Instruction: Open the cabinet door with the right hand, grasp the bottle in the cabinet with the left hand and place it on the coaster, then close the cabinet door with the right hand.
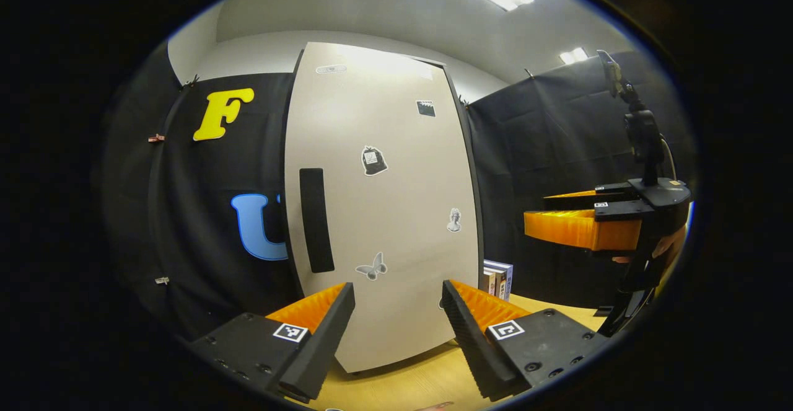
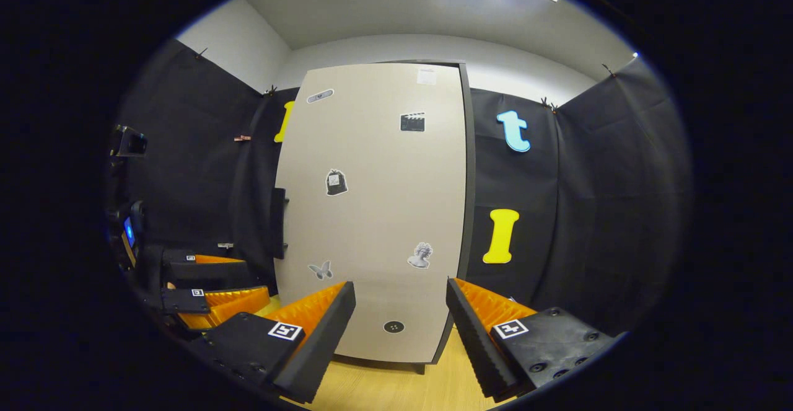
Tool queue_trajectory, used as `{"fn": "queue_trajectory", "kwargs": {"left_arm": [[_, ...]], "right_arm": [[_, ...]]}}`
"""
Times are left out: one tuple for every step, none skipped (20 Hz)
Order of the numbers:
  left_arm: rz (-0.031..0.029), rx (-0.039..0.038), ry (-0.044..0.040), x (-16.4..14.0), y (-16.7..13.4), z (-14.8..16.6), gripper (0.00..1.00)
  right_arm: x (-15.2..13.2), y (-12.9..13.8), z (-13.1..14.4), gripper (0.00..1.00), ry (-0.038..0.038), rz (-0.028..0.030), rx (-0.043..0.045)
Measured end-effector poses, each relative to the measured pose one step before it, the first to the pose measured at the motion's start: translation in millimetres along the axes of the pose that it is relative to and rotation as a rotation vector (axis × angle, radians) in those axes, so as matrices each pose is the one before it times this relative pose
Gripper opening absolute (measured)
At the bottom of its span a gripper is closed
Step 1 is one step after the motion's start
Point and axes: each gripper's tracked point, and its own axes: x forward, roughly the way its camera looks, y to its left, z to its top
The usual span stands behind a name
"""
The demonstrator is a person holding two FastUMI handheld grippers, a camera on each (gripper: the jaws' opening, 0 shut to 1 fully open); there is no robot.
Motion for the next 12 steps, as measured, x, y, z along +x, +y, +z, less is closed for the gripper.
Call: {"fn": "queue_trajectory", "kwargs": {"left_arm": [[0.00336, -0.00063, 0.00231, 0.41, 0.1, -0.46, 0.9], [0.00498, 0.00023, 0.0012, 0.54, 0.35, -0.17, 0.9], [0.00305, 0.00073, 0.00028, 0.84, 0.01, 0.49, 0.9], [0.00261, 0.0007, -0.00171, 0.71, 0.04, 0.22, 0.9], [0.00019, 0.00015, -0.00167, 0.26, -0.52, 1.44, 0.9], [-0.00039, 0.00012, -0.00197, 0.37, -0.55, 0.06, 0.9], [-0.00066, 0.00085, -0.00032, 0.24, -0.32, 0.67, 0.9], [0.00128, 0.00105, 0.00013, 0.76, 0.43, -0.83, 0.9], [0.00443, 0.00111, 0.00112, 0.7, 0.89, -0.61, 0.9], [0.00344, -0.00035, 0.00182, 1.66, 0.89, -0.4, 0.9], [0.00321, -0.00094, 0.0032, 0.76, 0.4, -0.86, 0.9], [0.00212, -0.00181, 0.00203, 0.52, 0.55, -0.26, 0.9]], "right_arm": [[0.61, 0.86, -0.99, 0.95, 0.00081, 0.00267, -0.00271], [0.36, 0.81, -0.35, 0.96, 0.00085, 0.00288, -0.00217], [0.05, -0.44, -0.25, 0.96, 0.00014, 0.00088, -0.00253], [0.2, 0.13, -0.34, 0.96, 0.00017, 0.00023, -0.00259], [0.02, 0.5, -0.12, 0.96, 0.00104, -0.00122, -0.00202], [0.15, -0.41, -0.58, 0.96, 0.00027, -0.00009, -0.00066], [-0.21, 0.36, 0.19, 0.96, 0.00007, 0.00046, 0.0009], [-0.35, 0.14, 0.04, 0.96, -0.00097, -0.00038, 0.00112], [-0.03, 0.1, 0.32, 0.95, -0.00053, -0.00077, 0.00035], [-0.2, -0.64, 0.03, 0.95, -0.00029, -0.00222, -0.00143], [0.06, -0.95, -0.27, 0.95, -0.00016, -0.00339, -0.00293], [-0.12, -0.57, -0.65, 0.95, 0.00143, -0.00261, -0.00302]]}}
